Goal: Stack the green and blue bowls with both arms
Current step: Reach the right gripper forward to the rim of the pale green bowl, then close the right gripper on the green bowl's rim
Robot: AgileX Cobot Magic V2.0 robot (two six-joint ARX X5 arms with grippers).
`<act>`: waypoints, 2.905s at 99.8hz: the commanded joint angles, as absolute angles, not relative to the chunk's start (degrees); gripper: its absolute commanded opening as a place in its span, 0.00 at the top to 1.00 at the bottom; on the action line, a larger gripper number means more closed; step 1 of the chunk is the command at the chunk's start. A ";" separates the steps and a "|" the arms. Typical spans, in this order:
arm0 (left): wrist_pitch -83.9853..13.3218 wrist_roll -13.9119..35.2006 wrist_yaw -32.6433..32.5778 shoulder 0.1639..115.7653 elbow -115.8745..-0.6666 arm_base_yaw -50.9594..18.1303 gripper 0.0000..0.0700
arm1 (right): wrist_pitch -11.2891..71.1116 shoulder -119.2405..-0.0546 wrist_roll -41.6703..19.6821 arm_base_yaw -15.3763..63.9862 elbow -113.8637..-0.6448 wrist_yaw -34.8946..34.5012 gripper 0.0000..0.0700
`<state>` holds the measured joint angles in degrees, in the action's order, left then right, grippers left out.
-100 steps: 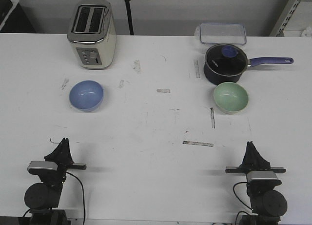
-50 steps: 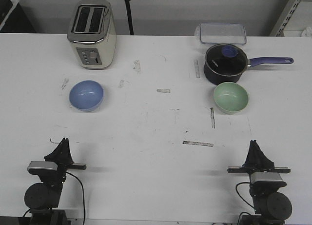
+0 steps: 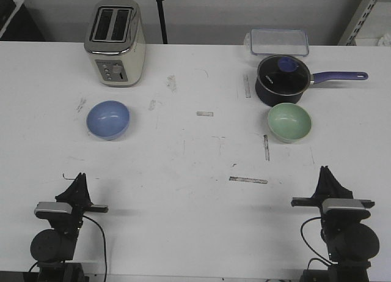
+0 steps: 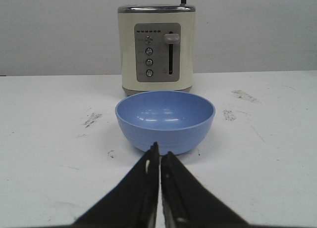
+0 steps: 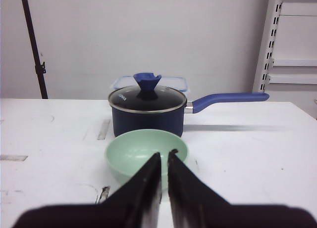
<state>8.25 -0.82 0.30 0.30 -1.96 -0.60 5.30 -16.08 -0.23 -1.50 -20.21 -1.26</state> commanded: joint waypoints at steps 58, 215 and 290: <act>9.08 -1.48 0.38 0.19 -0.69 -0.54 1.00 | 5.02 -54.26 -0.21 -1.52 -44.07 -1.52 0.98; 9.06 -1.50 0.38 0.19 -0.69 -0.54 1.00 | 52.27 -112.40 -10.04 -12.27 -95.57 -15.25 0.35; 9.06 -1.50 0.38 0.19 -0.69 -0.54 1.00 | 49.95 -112.86 -10.50 -10.07 -95.57 -15.00 0.99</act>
<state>8.25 -0.82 0.30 0.30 -1.96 -0.60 50.24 -111.59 -9.96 -10.13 -94.24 -14.98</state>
